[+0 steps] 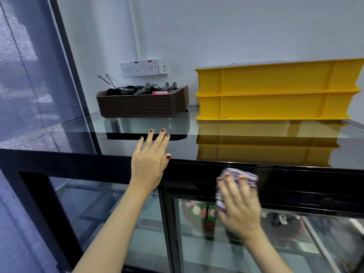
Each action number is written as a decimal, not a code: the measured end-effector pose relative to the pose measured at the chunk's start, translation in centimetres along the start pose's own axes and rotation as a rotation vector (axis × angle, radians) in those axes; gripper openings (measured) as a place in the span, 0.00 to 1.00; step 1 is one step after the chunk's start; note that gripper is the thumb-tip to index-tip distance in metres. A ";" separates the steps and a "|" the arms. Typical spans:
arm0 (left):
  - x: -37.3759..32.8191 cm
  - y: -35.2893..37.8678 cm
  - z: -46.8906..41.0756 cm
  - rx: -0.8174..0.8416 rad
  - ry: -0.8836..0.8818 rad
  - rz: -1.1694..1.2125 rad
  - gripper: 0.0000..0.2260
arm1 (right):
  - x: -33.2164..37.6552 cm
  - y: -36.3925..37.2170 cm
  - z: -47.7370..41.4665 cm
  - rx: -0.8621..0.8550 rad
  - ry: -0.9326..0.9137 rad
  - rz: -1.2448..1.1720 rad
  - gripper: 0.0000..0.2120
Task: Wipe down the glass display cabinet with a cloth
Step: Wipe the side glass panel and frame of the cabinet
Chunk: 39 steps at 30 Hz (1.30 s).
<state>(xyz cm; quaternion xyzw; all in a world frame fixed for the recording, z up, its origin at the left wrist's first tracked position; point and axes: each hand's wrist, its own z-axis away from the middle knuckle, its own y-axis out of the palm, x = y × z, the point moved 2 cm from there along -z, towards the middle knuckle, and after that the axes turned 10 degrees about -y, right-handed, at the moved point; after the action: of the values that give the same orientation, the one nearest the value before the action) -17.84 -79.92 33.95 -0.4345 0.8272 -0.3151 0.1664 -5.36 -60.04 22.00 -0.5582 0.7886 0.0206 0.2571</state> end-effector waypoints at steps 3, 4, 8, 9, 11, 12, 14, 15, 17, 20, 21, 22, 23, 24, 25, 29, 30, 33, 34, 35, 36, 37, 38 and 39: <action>0.0 0.3 0.0 -0.015 -0.025 0.022 0.26 | -3.1 -0.8 2.1 -0.053 0.351 -0.009 0.28; 0.0 0.3 0.0 -0.016 -0.028 0.027 0.26 | -2.9 -0.8 1.8 -0.054 0.425 -0.021 0.28; 0.1 0.1 -0.1 0.003 0.010 0.050 0.26 | 3.1 -0.1 -2.3 0.006 0.324 -0.072 0.28; 0.2 0.1 -0.1 0.009 0.016 0.060 0.27 | 5.1 0.2 -3.1 0.043 0.242 -0.074 0.30; 0.2 -0.1 -0.1 0.016 0.013 0.082 0.27 | 8.3 0.5 -4.3 0.131 0.038 -0.060 0.35; 0.2 -0.2 -0.1 0.019 0.009 0.087 0.27 | 9.1 0.6 -4.5 0.171 -0.074 -0.052 0.35; 0.3 -0.3 0.0 0.030 0.002 0.083 0.26 | 8.6 0.4 -4.4 0.203 -0.260 -0.028 0.32; 0.3 -0.3 0.0 0.033 -0.001 0.081 0.26 | 7.4 0.3 -3.9 0.193 -0.288 -0.022 0.30; 0.1 -0.4 0.1 0.032 -0.013 0.086 0.25 | 3.7 -0.1 -2.2 0.137 -0.185 -0.011 0.27; -0.5 -0.5 0.3 0.022 -0.048 0.091 0.23 | -2.9 -1.3 1.6 0.037 0.233 0.013 0.26; -0.7 -0.5 0.4 0.014 -0.064 0.085 0.22 | -4.6 -1.7 2.5 0.011 0.423 0.004 0.26; -1.2 -0.6 0.4 0.010 -0.077 0.084 0.22 | -6.0 -2.2 3.1 -0.013 0.608 -0.002 0.26; -1.5 -0.7 0.4 0.010 -0.089 0.074 0.22 | -6.3 -2.4 3.0 -0.022 0.750 -0.020 0.26; -2.3 -0.8 0.4 0.023 -0.083 0.069 0.21 | -5.8 -2.6 2.4 -0.014 0.814 -0.028 0.27; -3.6 -0.8 0.2 0.051 -0.052 0.065 0.22 | -4.9 -2.8 1.7 0.008 0.793 -0.031 0.29; -8.1 -0.5 -0.3 0.159 0.048 0.032 0.26 | 0.7 -2.1 -0.6 0.199 0.207 -0.041 0.32; -8.4 -0.4 -0.4 0.179 0.042 0.029 0.27 | 0.8 -1.9 -0.2 0.237 0.070 -0.015 0.33; -8.3 0.0 -0.5 0.190 0.039 0.012 0.29 | -2.7 -2.4 2.4 0.263 0.042 0.014 0.31; -8.1 0.0 -0.5 0.206 0.027 0.005 0.30 | -4.6 -2.9 3.6 0.225 0.118 0.015 0.29; -7.6 -0.1 -0.4 0.205 0.021 -0.016 0.30 | -6.0 -3.2 4.5 0.194 0.235 0.000 0.28; -10.2 0.0 -0.6 0.217 0.031 -0.018 0.31 | -10.0 -4.3 6.7 0.158 0.355 0.005 0.27; -10.7 -0.1 -0.6 0.217 0.034 -0.024 0.31 | -12.1 -4.7 7.6 0.117 0.478 -0.012 0.27; -12.2 -0.2 -0.7 0.220 0.050 -0.017 0.32 | -14.7 -5.1 8.7 0.063 0.613 -0.036 0.28; -14.4 -0.1 -0.7 0.231 0.062 -0.002 0.32 | -17.7 -5.9 9.8 0.028 0.742 -0.067 0.29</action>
<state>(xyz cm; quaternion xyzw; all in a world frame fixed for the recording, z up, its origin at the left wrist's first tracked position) -9.98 -67.81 34.62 -0.4031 0.7897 -0.4219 0.1895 7.93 -43.72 22.62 -0.5494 0.8097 -0.2025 -0.0381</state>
